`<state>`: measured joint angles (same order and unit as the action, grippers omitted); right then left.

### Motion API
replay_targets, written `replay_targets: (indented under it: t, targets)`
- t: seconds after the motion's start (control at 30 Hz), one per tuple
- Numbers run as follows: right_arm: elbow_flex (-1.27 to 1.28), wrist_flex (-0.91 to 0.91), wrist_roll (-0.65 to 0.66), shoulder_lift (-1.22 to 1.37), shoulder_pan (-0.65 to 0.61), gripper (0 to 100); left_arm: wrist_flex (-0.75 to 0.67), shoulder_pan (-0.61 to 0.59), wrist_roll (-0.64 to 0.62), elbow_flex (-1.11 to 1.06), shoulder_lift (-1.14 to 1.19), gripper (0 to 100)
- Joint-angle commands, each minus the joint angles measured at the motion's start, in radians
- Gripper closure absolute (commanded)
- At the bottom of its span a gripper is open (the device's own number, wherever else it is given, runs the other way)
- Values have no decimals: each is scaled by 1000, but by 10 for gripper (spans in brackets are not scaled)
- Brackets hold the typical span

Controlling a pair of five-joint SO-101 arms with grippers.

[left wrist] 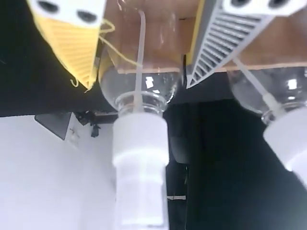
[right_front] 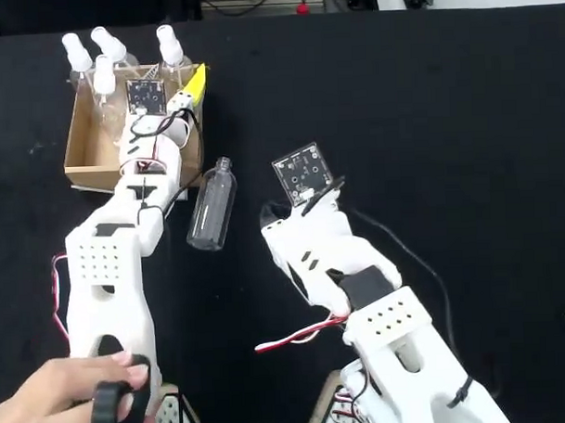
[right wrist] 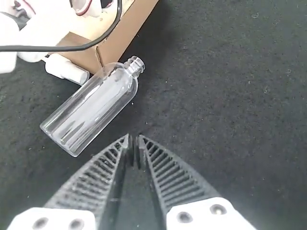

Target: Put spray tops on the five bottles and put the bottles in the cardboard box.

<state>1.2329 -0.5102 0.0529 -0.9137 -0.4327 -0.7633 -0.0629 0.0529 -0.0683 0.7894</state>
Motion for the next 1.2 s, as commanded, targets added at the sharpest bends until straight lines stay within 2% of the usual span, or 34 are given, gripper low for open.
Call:
replay_targets:
  t: [0.0,0.2,0.67,1.17]
  targets:
    - [-15,28,8,-21,-12,987,-29,-5,23,-62,-133,717]
    - [-15,28,8,-21,-12,987,-31,-12,23,-173,-229,717]
    - [-15,28,8,-21,-12,987,-35,-8,23,-275,-299,717]
    - [-15,28,6,-21,-12,987,-29,-12,25,-676,-634,721]
